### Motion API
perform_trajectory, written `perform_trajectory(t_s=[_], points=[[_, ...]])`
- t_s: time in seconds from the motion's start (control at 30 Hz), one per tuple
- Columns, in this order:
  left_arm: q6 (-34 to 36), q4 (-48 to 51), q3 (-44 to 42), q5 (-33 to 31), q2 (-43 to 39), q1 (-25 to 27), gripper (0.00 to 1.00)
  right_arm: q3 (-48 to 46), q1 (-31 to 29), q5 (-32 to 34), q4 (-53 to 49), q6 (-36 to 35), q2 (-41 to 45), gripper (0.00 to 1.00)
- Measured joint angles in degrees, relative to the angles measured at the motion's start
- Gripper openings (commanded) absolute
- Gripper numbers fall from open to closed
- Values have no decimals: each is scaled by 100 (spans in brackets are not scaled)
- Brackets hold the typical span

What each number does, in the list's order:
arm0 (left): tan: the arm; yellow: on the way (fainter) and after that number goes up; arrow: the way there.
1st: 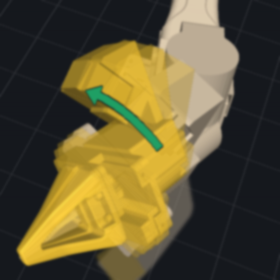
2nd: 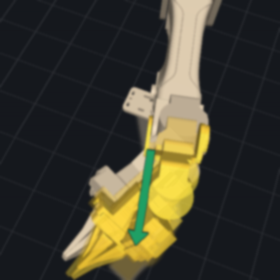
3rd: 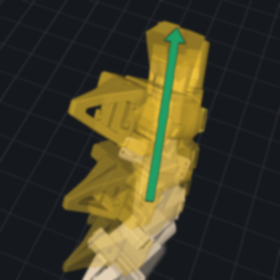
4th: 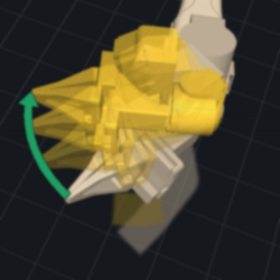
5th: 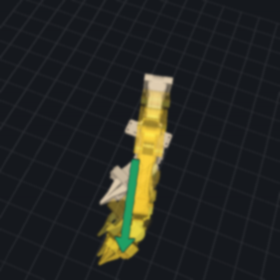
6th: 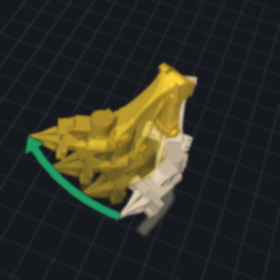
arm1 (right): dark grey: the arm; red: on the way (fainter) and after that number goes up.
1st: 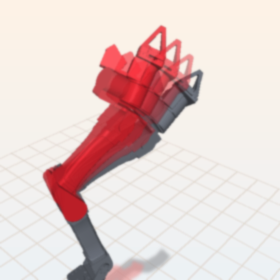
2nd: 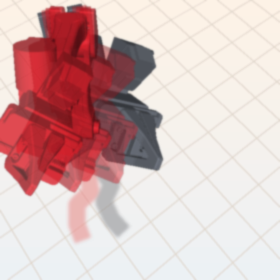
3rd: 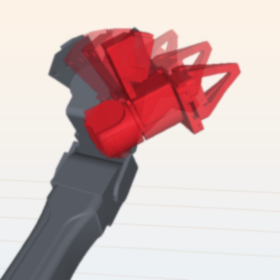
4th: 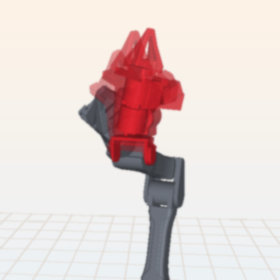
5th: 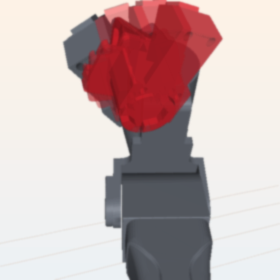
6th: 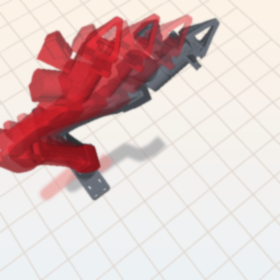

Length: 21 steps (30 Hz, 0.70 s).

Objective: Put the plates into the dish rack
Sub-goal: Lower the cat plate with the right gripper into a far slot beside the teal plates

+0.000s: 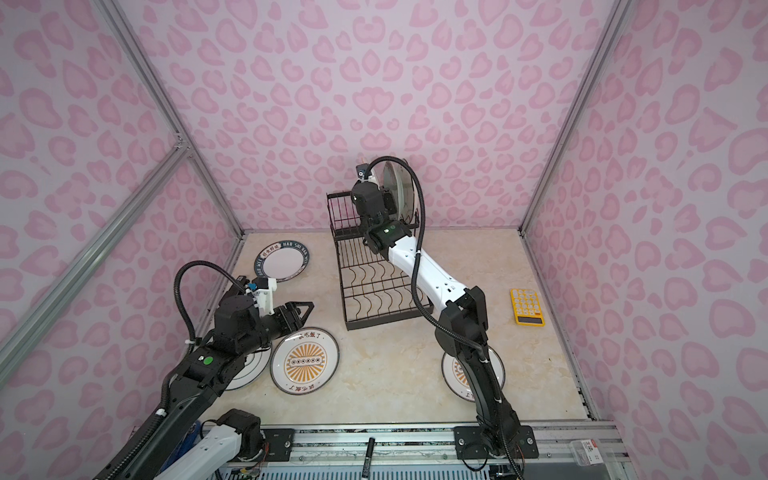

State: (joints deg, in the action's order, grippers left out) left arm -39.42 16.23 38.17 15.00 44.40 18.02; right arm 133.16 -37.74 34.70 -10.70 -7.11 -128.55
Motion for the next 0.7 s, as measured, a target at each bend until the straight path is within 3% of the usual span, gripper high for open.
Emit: perform_trajectory(t_s=[0.27,0.43,0.7], points=[[13,42,28,0,-11,0,61,-28,0,-2,-46,101,22,0],[15,46,35,-2,2,0,61,-57,0,-50,-190,219,109,22],[20,79,70,0,55,0,62,-57,-13,-179,52,247,256,33]])
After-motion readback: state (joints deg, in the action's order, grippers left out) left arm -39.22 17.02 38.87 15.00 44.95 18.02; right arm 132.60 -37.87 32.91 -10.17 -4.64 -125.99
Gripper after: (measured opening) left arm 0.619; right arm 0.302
